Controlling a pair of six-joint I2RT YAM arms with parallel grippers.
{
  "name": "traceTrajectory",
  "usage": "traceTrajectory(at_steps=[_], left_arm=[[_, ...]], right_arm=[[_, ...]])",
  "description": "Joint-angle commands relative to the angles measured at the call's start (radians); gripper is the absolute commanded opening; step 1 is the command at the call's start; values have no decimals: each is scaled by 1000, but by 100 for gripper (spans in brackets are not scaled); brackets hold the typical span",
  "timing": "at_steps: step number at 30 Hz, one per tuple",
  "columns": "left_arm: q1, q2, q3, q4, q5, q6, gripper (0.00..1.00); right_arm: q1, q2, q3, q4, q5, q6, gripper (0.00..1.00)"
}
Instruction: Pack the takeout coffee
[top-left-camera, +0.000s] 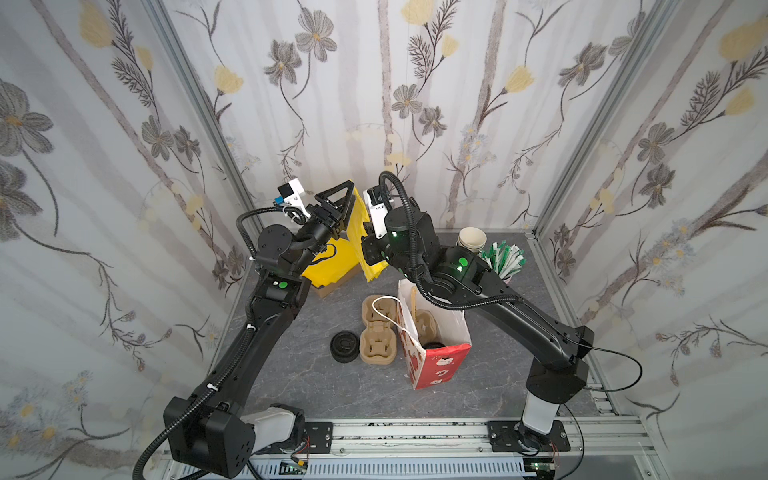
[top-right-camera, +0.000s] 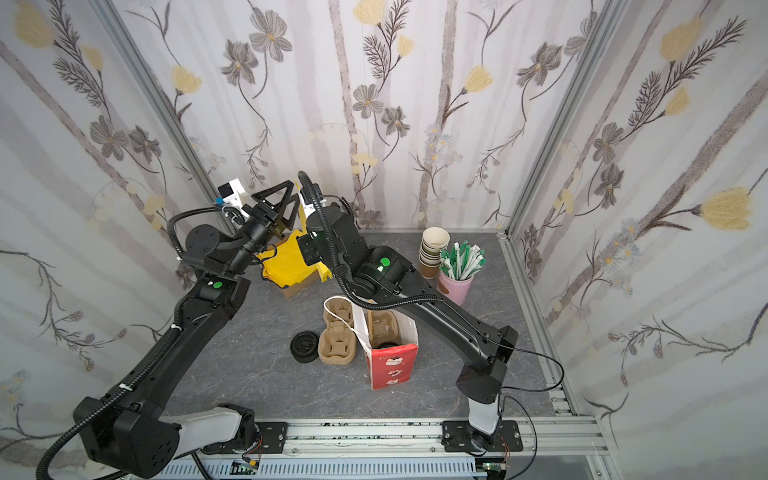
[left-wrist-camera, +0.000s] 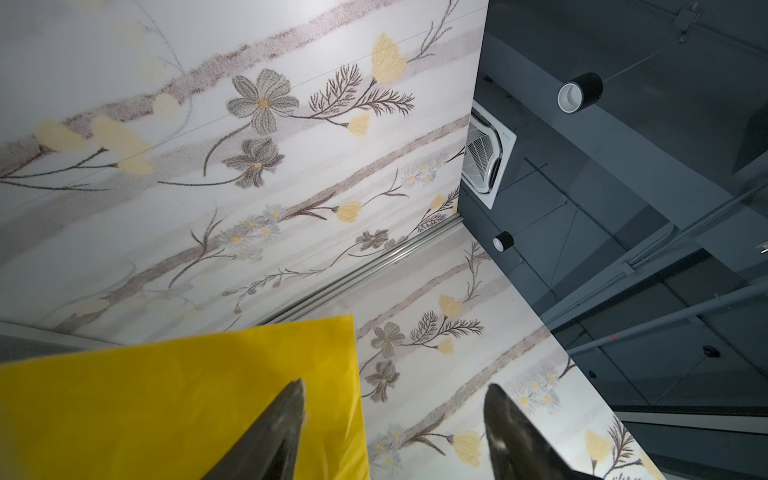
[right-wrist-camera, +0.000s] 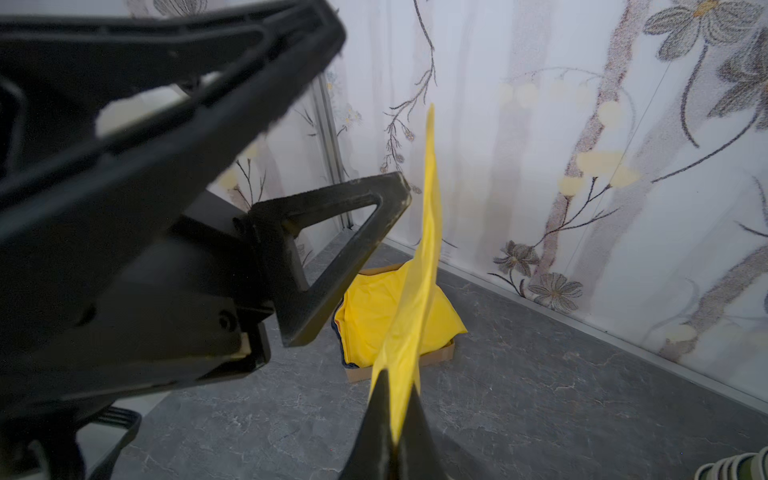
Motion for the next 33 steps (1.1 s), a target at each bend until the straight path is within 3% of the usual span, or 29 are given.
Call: traceTrajectory(at_steps=[1,5,10,12,16,18,22,28,33], left_arm=[[2,-31,49,-141,-53,187,76],[3,-79,109,-323,-115,391,78],[3,-145,74,-332,-67,566,76],[2,-154,39,-332,37,652,76],[-10,-163,17,-331,375,805,76],[-30,-185,-15,-330,475,861,78],[-57,-214,-79,-330,568,905,83],[-133,-169,-107,-330,621,884,91],[-169,-138,-127,-329,683,859,89]], right_arm=[[-23,-45,-37,36,-79,109,4],[-88,-127,-106,55,-218,208,0],[-166,-257,-272,173,-464,309,0],[-178,-317,-344,228,-536,288,0],[-203,-448,-494,302,-622,196,0],[-232,-491,-537,298,-679,154,0],[-273,-527,-545,258,-790,112,0],[-275,-499,-498,177,-930,83,0],[-275,-467,-462,150,-970,87,0]])
